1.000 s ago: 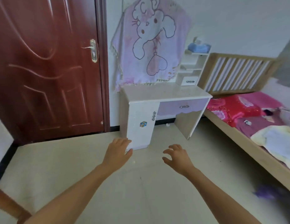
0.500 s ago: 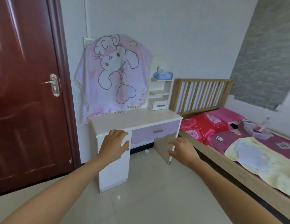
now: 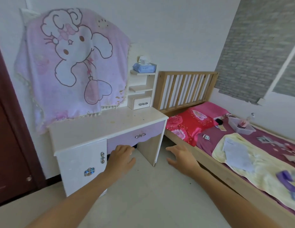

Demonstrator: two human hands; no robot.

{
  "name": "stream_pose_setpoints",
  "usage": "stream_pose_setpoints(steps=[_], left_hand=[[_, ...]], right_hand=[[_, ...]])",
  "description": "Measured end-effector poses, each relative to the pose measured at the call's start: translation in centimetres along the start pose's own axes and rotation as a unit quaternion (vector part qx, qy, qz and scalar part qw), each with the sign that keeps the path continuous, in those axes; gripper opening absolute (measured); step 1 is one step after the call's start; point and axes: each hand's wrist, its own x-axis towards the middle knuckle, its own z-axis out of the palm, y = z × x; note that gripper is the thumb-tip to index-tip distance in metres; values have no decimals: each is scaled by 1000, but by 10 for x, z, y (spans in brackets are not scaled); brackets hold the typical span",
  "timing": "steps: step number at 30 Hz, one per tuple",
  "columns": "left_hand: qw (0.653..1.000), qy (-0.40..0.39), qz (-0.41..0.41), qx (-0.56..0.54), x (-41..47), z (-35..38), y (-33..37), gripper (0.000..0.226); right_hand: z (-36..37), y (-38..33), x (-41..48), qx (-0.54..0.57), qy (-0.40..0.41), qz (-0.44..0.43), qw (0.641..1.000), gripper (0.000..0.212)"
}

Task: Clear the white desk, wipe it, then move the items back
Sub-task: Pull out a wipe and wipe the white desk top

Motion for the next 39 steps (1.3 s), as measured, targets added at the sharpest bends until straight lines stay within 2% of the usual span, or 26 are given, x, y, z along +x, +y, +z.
stream_pose_setpoints(steps=[3,11,14,18,21,25,29,33,36,39], left_hand=[[1000,-16,2,10,34,31,18,37],[999,34,-29,-10,132,90,83,37],[997,57,-44,-18,164,97,100,35],[994,75,-82,-15,196,107,107,33],[992,67,-107,-3,219,122,102,34],[989,66,-131,19,259,136,82,38],[980,113,-163,26,312,138,49,38],[971,144,-188,21,379,138,21,39],[970,158,-184,21,433,142,4,38],[971,147,-188,10,474,160,-4,38]], right_hand=[[1,42,18,7,0,11,1000,46],[-18,172,85,47,30,-9,998,42],[-29,218,109,45,19,-28,998,38],[-37,258,150,72,54,-58,994,26],[-26,273,183,74,39,-96,992,26],[-13,279,242,134,35,-111,984,20],[-14,280,317,110,20,-135,985,16],[-42,281,395,84,33,-167,982,26],[-54,286,446,103,62,-158,980,25],[-41,300,482,130,27,-145,981,23]])
